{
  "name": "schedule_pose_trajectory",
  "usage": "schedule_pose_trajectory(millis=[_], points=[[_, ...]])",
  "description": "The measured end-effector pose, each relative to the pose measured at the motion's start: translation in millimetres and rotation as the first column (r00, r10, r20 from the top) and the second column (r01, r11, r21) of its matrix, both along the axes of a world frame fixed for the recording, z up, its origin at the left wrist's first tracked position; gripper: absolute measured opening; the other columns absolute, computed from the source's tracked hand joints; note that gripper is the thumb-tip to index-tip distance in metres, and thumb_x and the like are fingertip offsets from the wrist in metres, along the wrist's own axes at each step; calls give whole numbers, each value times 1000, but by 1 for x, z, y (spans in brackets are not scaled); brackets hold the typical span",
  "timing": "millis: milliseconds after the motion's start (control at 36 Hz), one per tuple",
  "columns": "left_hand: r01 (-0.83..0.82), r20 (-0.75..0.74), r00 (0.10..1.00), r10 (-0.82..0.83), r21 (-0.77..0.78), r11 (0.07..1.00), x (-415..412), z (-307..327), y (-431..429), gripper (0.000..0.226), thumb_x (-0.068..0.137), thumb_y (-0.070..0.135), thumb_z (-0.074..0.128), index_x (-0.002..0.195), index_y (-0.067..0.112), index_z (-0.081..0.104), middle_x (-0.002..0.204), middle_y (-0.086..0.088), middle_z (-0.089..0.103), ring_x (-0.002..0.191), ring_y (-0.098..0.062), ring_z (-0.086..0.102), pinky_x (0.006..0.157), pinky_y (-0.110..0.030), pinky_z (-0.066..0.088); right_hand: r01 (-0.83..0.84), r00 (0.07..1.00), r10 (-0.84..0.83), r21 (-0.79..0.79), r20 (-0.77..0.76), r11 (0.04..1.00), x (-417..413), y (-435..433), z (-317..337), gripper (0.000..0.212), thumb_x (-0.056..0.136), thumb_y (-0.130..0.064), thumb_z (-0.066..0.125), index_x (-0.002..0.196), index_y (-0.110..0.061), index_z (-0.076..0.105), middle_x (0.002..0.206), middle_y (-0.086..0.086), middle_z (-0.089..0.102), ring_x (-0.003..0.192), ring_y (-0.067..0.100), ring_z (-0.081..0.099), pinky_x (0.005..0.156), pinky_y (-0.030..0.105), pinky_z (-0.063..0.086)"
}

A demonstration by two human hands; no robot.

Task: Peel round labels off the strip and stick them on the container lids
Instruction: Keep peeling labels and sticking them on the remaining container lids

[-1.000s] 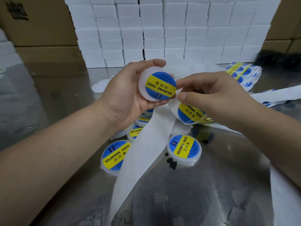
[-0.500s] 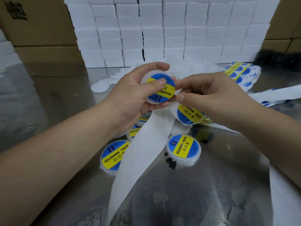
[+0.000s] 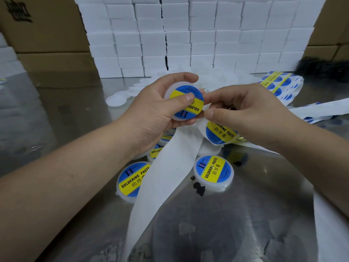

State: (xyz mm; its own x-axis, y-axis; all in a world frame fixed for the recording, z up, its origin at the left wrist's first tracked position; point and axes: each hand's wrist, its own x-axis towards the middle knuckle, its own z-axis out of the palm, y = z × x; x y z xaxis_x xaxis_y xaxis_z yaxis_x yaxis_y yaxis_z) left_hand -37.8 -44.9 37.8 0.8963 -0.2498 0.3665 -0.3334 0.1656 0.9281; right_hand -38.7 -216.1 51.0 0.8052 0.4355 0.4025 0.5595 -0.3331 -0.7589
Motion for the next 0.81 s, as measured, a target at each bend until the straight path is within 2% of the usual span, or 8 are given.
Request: schedule_pose_trajectory(millis=[222, 500, 806], points=[[-17, 10, 1000, 17, 17, 1000, -1, 0, -1, 27, 89, 4, 53, 94, 29, 61, 85, 8, 72, 76, -15, 70, 66, -26, 56, 7, 1000, -7, -12, -2, 1000, 1, 0, -1, 17, 77, -22, 64, 81, -38, 68, 77, 13, 62, 66, 3, 56, 70, 19, 47], [-34, 14, 999, 34, 32, 999, -1, 0, -2, 29, 90, 4, 53, 92, 31, 62, 84, 8, 72, 74, -15, 70, 66, -26, 56, 7, 1000, -7, -18, 7, 1000, 1, 1, -2, 16, 75, -26, 63, 80, -40, 66, 77, 10, 63, 68, 9, 55, 73, 32, 50], [-88, 24, 996, 86, 56, 995, -2, -1, -2, 35, 89, 0, 53, 87, 34, 66, 84, 5, 71, 76, -16, 69, 68, -27, 55, 4, 999, -2, -51, 40, 999, 4, 0, -4, 17, 76, -25, 63, 80, -42, 65, 66, -2, 58, 63, 6, 52, 63, 27, 46]])
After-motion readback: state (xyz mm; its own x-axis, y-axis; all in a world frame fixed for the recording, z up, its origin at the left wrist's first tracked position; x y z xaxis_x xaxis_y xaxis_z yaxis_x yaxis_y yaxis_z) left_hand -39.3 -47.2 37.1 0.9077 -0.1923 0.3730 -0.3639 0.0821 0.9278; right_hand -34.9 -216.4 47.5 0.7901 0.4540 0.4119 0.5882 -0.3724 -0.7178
